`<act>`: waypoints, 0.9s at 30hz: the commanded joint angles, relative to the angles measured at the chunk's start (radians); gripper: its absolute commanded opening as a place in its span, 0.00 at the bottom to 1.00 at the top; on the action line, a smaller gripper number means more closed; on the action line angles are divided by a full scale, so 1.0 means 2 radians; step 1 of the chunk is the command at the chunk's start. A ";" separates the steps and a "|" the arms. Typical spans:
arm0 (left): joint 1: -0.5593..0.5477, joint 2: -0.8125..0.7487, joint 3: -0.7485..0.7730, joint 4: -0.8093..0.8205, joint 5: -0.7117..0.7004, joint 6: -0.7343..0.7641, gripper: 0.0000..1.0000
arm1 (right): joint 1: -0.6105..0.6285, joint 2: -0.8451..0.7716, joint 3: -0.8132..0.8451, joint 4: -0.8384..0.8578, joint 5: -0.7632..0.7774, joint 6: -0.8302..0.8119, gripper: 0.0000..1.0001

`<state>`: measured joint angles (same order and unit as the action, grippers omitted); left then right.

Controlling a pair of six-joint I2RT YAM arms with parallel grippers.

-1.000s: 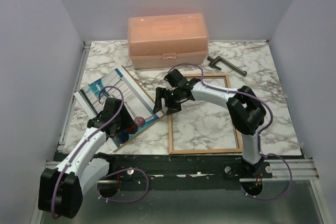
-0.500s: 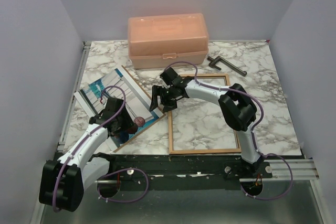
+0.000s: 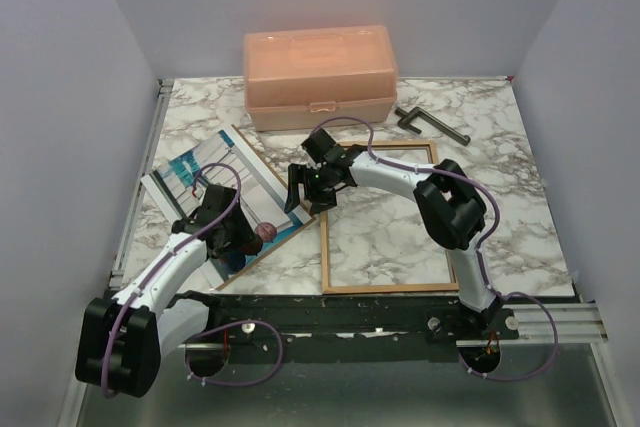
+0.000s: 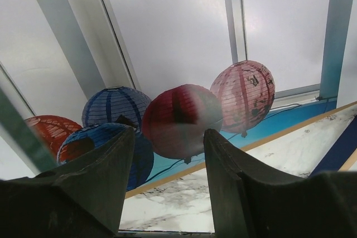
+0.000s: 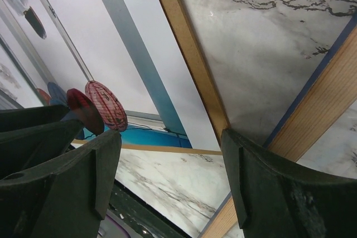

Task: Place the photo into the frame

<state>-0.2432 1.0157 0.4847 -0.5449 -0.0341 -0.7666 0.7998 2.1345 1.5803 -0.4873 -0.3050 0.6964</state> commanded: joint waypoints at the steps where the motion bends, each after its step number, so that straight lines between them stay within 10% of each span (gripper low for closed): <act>1: 0.003 0.008 0.013 0.000 -0.008 0.007 0.54 | 0.006 0.030 -0.002 -0.016 0.002 -0.010 0.80; 27: 0.003 0.057 0.014 0.018 0.017 0.020 0.51 | 0.000 -0.001 -0.114 0.186 -0.148 0.095 0.75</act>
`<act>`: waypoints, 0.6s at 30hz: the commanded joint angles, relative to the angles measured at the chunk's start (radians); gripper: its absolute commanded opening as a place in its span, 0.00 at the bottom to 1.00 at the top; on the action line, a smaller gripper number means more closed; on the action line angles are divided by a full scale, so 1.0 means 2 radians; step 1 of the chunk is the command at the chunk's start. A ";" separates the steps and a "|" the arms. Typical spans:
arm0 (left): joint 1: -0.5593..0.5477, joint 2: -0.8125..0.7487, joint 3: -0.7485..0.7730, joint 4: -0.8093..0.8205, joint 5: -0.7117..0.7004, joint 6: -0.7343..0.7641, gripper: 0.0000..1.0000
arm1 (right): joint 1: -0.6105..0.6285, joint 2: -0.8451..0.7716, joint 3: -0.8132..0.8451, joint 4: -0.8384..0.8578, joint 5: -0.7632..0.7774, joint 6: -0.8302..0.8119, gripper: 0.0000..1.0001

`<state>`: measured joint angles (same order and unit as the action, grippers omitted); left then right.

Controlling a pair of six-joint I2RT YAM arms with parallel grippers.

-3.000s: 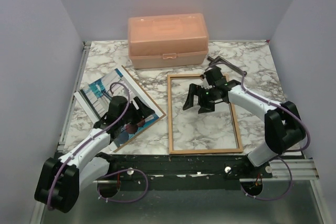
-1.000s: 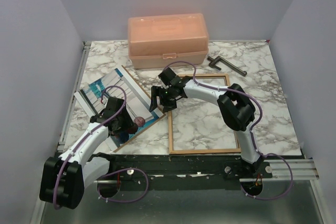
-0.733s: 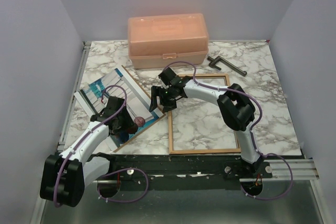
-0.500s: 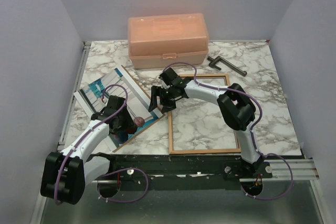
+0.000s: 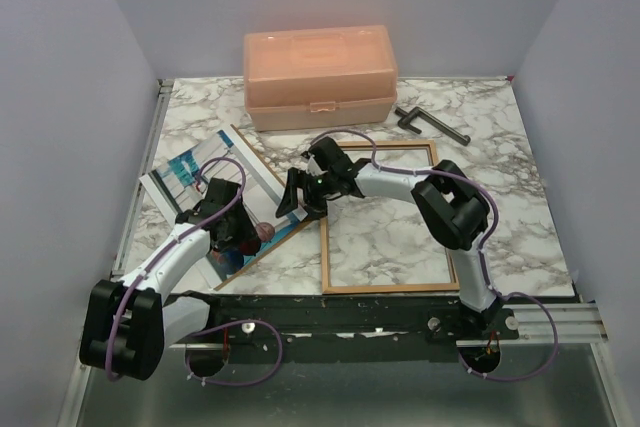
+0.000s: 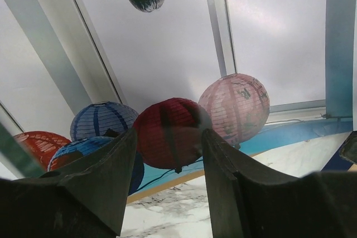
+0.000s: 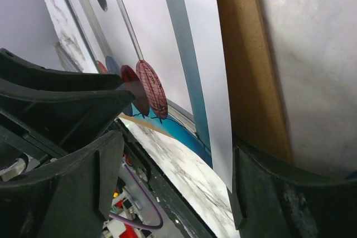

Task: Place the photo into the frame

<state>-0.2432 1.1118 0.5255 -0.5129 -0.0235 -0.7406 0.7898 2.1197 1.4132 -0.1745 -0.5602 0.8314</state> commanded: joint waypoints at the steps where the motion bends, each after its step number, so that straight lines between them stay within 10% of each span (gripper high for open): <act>1: 0.002 0.009 -0.006 0.003 0.012 0.007 0.51 | 0.005 0.009 -0.035 0.041 -0.027 0.035 0.72; 11: 0.003 -0.022 -0.002 0.003 0.035 0.018 0.55 | 0.005 0.002 -0.055 0.059 -0.017 0.047 0.22; 18: 0.003 -0.128 -0.005 0.020 0.064 0.022 0.67 | 0.005 -0.033 -0.058 0.022 0.005 0.022 0.04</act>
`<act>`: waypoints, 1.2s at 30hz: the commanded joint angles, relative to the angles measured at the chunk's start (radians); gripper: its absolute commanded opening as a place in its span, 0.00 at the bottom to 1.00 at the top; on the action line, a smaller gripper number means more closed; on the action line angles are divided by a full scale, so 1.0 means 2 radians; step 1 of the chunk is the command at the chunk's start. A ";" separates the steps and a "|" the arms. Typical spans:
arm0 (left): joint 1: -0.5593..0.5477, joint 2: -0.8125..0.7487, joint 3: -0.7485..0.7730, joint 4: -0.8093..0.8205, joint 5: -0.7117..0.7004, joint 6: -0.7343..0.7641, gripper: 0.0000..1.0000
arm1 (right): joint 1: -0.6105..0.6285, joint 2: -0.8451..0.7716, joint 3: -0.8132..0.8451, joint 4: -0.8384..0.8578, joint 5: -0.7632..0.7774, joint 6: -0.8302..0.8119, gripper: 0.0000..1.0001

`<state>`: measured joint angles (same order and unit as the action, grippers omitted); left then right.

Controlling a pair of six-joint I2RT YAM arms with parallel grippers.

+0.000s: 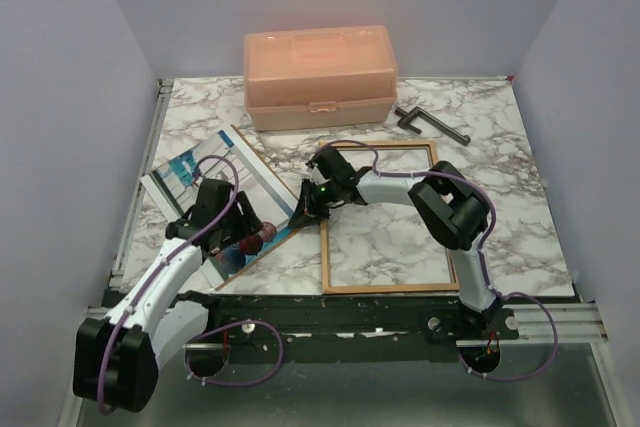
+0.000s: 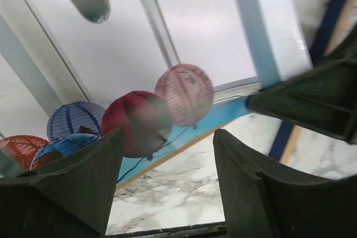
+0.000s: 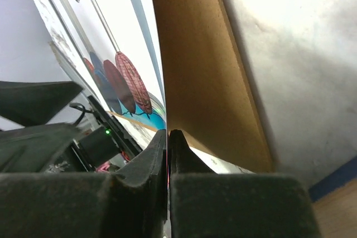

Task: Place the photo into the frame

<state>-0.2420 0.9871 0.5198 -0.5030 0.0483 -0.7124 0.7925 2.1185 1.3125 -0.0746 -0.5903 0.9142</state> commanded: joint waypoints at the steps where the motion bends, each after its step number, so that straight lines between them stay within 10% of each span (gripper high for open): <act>1: 0.002 -0.083 -0.003 0.015 0.030 0.006 0.67 | 0.003 -0.042 -0.011 -0.033 0.025 -0.022 0.02; 22: 0.002 -0.140 -0.003 0.032 0.052 -0.016 0.70 | 0.005 -0.432 -0.310 -0.188 0.153 -0.030 0.05; 31: 0.002 -0.132 -0.010 0.046 0.059 -0.019 0.70 | 0.005 -0.483 -0.342 -0.233 0.218 -0.037 0.62; 36: 0.002 -0.130 -0.010 0.044 0.060 -0.015 0.70 | 0.004 -0.435 -0.281 -0.282 0.291 -0.076 0.76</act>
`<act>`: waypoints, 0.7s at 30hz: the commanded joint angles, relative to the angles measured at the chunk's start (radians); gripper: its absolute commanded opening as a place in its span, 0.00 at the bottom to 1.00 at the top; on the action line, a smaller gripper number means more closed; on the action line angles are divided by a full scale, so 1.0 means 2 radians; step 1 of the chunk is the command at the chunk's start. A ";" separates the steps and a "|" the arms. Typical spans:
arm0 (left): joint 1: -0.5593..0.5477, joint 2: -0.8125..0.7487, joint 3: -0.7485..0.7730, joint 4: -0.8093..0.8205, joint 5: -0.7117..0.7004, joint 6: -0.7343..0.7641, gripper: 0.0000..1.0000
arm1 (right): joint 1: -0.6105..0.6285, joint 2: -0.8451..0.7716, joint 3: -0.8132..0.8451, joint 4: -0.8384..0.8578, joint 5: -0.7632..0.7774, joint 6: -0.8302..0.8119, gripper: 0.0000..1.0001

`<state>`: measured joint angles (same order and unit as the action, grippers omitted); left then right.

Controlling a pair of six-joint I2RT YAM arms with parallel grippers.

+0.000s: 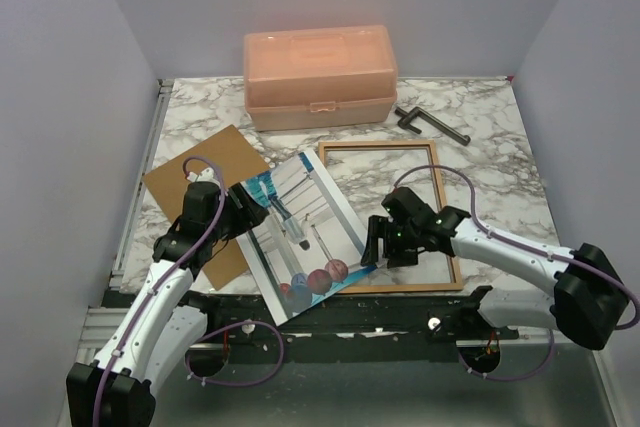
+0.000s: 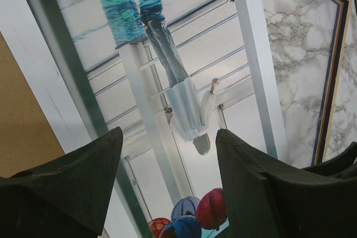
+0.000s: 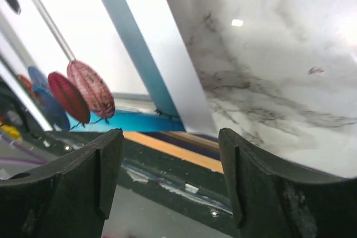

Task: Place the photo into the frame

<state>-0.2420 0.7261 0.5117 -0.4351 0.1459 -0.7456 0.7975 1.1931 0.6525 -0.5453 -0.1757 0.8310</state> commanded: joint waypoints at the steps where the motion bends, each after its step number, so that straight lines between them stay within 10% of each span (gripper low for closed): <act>1: 0.002 0.001 -0.005 0.011 0.013 0.001 0.70 | 0.000 0.036 0.060 -0.051 0.097 -0.042 0.78; 21: 0.002 0.004 0.013 0.000 0.038 0.010 0.73 | -0.146 0.175 0.105 0.097 -0.202 -0.141 0.82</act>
<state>-0.2420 0.7479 0.5117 -0.4347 0.1780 -0.7437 0.5049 1.5040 0.8928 -0.4667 -0.3943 0.5705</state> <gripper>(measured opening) 0.720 0.829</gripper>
